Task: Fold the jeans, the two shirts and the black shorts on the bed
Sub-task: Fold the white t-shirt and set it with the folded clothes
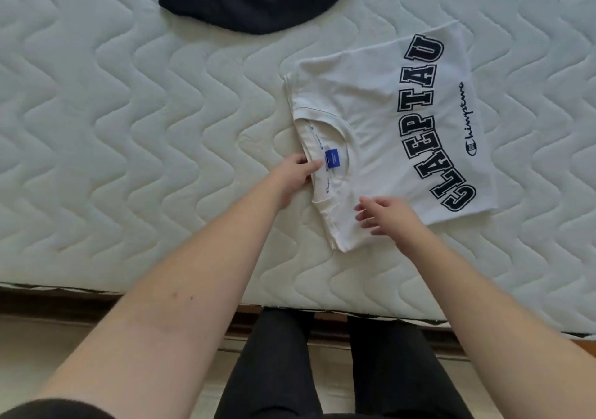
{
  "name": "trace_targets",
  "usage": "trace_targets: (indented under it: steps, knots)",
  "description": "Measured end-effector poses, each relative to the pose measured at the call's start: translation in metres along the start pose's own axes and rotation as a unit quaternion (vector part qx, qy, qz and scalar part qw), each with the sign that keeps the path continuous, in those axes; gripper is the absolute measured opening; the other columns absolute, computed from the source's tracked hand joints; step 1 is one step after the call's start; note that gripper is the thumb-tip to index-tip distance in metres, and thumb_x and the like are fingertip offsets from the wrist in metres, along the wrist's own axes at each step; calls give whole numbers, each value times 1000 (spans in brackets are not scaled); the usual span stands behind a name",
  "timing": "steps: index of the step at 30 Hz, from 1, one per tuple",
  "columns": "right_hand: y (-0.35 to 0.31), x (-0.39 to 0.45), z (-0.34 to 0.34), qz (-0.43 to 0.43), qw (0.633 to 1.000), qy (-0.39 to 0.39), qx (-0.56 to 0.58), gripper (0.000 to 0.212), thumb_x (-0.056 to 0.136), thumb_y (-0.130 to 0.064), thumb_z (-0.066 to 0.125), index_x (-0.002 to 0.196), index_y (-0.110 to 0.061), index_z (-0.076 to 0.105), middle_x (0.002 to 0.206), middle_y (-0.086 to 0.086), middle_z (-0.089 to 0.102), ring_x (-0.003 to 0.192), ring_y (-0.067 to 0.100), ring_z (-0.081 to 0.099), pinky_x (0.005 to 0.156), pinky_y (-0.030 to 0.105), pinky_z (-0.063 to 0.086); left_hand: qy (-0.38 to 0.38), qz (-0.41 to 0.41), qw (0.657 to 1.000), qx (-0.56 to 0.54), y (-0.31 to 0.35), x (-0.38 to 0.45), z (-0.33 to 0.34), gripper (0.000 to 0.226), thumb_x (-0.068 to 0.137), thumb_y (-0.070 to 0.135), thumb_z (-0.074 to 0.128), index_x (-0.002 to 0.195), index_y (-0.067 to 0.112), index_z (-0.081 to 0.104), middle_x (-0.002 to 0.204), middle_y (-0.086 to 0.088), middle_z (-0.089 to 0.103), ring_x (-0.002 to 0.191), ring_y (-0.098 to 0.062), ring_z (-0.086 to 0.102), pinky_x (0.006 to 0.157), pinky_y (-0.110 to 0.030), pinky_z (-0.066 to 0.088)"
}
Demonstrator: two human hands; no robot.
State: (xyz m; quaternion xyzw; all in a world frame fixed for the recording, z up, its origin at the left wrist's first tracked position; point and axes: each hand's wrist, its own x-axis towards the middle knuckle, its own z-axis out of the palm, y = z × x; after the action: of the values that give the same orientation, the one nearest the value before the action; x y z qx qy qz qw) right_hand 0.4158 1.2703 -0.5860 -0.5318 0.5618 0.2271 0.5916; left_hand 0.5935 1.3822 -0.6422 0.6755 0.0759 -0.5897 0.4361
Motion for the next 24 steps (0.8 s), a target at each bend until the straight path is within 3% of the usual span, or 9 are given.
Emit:
trace_targets:
  steps: [3, 6, 10, 13, 16, 19, 22, 24]
  knots:
    - [-40, 23, 0, -95, 995, 22, 6, 16, 98, -24, 56, 105, -14, 67, 95, 3, 71, 77, 13, 65, 68, 25, 51, -11, 2, 999, -33, -17, -12, 8, 20, 96, 18, 62, 114, 9, 62, 109, -9, 70, 96, -20, 66, 90, -32, 53]
    - [-79, 49, 8, -176, 983, 13, -51, 10, 96, -24, 60, 103, -27, 66, 102, -1, 71, 91, 14, 66, 84, 32, 53, -6, -18, 997, -73, -35, -23, 19, 12, 96, 19, 62, 106, 13, 64, 107, -8, 71, 96, -20, 66, 98, -36, 49]
    - [-129, 76, 17, -270, 944, 37, -183, 25, 97, -23, 55, 120, -24, 65, 118, -6, 65, 109, 8, 56, 96, 25, 43, 37, -15, 991, -125, -58, -32, 33, 17, 94, 24, 65, 107, 14, 67, 112, -7, 72, 108, -26, 66, 105, -42, 47]
    - [-160, 95, 19, -340, 870, 98, -343, 38, 97, -23, 53, 135, -26, 53, 142, -1, 49, 134, 21, 38, 111, 34, 29, 31, -24, 984, -171, -69, -45, 44, 23, 98, 22, 58, 119, 14, 64, 117, -3, 70, 108, -16, 65, 99, -28, 50]
    - [-190, 116, 13, -359, 805, 94, -462, 56, 99, -24, 51, 151, -25, 30, 158, 0, 26, 148, 24, 16, 118, 41, 14, 35, -36, 990, -134, -84, -58, 60, 21, 97, 19, 61, 118, 14, 64, 114, 0, 70, 94, -5, 65, 78, -10, 49]
    - [-221, 135, 6, -346, 758, 64, -549, 63, 99, -27, 52, 154, -25, 21, 161, 1, 21, 149, 25, 13, 119, 43, 12, 57, -22, 994, -91, -95, -62, 74, 24, 86, 22, 74, 107, 24, 62, 112, 2, 69, 95, -7, 66, 81, -16, 53]
    - [-239, 146, 9, -337, 740, 51, -580, 57, 93, -29, 60, 146, -27, 36, 149, 6, 38, 137, 31, 32, 112, 43, 24, 92, -13, 994, -58, -100, -61, 83, 50, 66, 43, 79, 109, 33, 56, 120, 2, 65, 107, -14, 64, 97, -37, 52]
    - [-248, 150, 12, -334, 740, 49, -582, 53, 88, -32, 64, 137, -28, 44, 136, 4, 49, 127, 30, 39, 103, 40, 31, 80, -14, 993, -86, -104, -63, 86, 51, 72, 31, 81, 113, 35, 51, 122, 5, 64, 111, -13, 62, 99, -37, 51]
